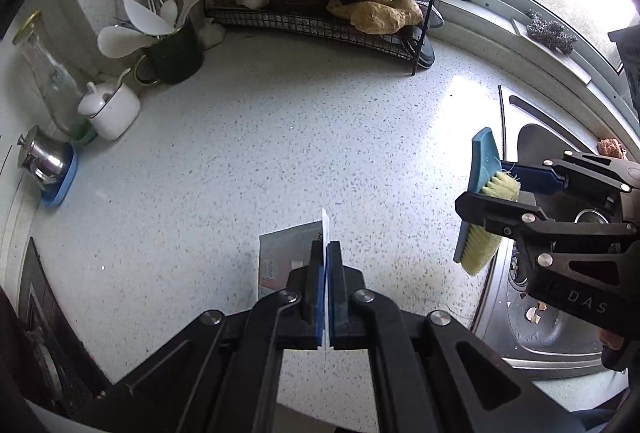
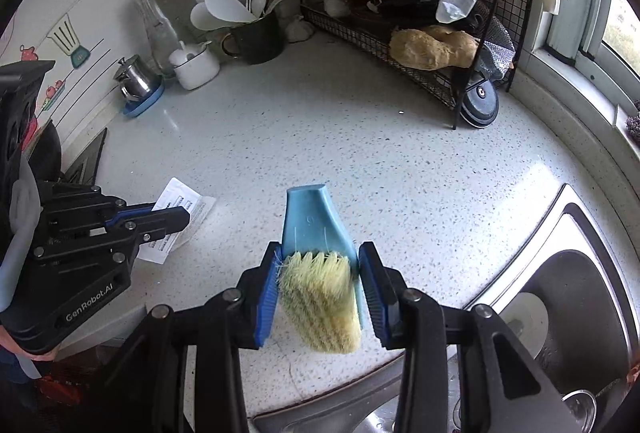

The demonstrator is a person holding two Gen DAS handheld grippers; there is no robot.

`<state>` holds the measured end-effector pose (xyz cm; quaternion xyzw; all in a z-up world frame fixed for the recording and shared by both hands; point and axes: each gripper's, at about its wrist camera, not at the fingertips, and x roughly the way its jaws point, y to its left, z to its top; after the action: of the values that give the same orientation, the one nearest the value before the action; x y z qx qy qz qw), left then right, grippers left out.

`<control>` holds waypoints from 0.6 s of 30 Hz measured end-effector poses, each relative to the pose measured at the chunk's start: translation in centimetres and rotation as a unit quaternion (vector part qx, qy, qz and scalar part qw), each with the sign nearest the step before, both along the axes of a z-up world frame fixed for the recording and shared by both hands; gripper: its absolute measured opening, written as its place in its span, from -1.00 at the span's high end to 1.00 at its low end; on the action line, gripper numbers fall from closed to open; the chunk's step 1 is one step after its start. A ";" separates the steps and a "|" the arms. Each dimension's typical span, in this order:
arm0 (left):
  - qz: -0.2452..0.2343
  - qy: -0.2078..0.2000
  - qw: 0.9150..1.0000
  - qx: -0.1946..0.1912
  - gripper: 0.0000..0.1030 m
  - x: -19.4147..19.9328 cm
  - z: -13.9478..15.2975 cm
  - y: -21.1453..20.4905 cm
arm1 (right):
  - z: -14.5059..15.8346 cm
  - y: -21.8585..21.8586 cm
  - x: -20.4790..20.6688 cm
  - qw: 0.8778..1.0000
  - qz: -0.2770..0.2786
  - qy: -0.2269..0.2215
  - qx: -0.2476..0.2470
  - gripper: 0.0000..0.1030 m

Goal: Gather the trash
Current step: 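Grasp the printed leaflet with the left gripper while the right gripper holds the brush, then carry the brush and leaflet down past the counter edge toward the red bin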

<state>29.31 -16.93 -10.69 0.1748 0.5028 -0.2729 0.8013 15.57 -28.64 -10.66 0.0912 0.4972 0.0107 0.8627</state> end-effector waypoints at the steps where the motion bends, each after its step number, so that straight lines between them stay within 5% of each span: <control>1: 0.003 0.000 1.000 -0.004 0.99 -0.5 0.2 0.7 | 0.2 0.5 -0.3 1.000 0.003 -0.002 0.000 0.29; 18: 0.056 -0.036 0.997 -0.038 0.99 -11.2 3.3 12.9 | 3.1 10.4 -6.5 0.997 0.060 -0.039 -0.016 0.29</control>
<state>18.07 -4.08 -7.42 0.1253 0.4722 -0.2404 0.8387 9.12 -18.20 -7.53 0.0470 0.4680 0.0586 0.8806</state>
